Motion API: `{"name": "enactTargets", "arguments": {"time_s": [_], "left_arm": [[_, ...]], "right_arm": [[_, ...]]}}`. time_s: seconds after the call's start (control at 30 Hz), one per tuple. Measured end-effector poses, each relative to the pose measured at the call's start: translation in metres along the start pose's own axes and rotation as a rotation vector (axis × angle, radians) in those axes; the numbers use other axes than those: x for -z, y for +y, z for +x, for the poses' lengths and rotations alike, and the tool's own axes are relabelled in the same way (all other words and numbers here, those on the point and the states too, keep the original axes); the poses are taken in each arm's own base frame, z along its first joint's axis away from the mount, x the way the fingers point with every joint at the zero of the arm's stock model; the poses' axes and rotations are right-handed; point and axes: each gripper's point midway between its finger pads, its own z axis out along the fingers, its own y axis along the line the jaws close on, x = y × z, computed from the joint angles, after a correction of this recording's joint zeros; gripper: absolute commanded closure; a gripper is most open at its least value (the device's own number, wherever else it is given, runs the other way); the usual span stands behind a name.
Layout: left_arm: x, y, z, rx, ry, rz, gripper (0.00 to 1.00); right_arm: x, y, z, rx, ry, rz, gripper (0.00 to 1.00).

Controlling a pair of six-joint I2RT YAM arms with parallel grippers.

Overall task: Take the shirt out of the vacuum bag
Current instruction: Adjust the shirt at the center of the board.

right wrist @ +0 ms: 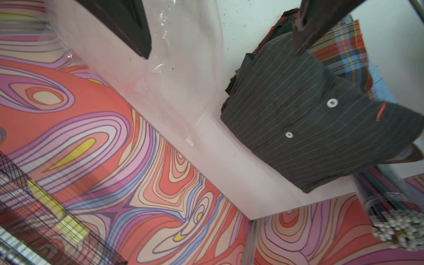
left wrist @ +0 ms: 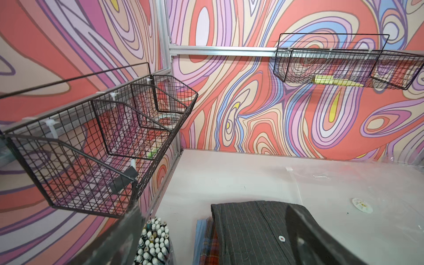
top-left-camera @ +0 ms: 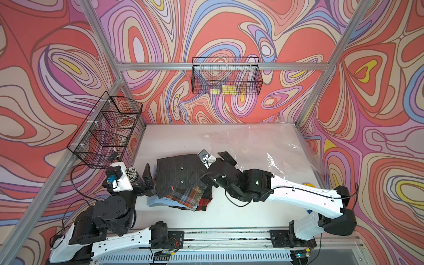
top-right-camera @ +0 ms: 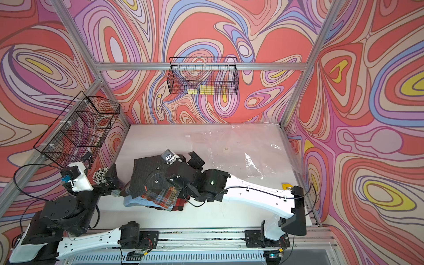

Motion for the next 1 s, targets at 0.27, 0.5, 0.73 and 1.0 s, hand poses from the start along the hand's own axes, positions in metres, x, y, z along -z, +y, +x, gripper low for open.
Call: {"name": "enactTargets", "arguments": {"time_s": [0.27,0.5,0.73,1.0], "left_arm": [[-0.013,-0.104,-0.008,-0.255,0.036,0.103,0.01],[-0.108,-0.113,0.058,-0.226,0.351,0.003,0.01],[-0.190,-0.125,0.085,-0.097,0.488,-0.003,0.01],[-0.290,-0.137,0.127,-0.045,0.600,0.016,0.01]], "right_arm": [[-0.021,-0.099,0.048,-0.169,0.054,0.194,0.02],[-0.015,-0.106,0.032,-0.212,0.002,0.194,0.02],[-0.034,-0.145,0.062,-0.267,0.056,0.288,0.02],[-0.044,-0.245,0.158,-0.357,0.112,0.558,0.02]]}}
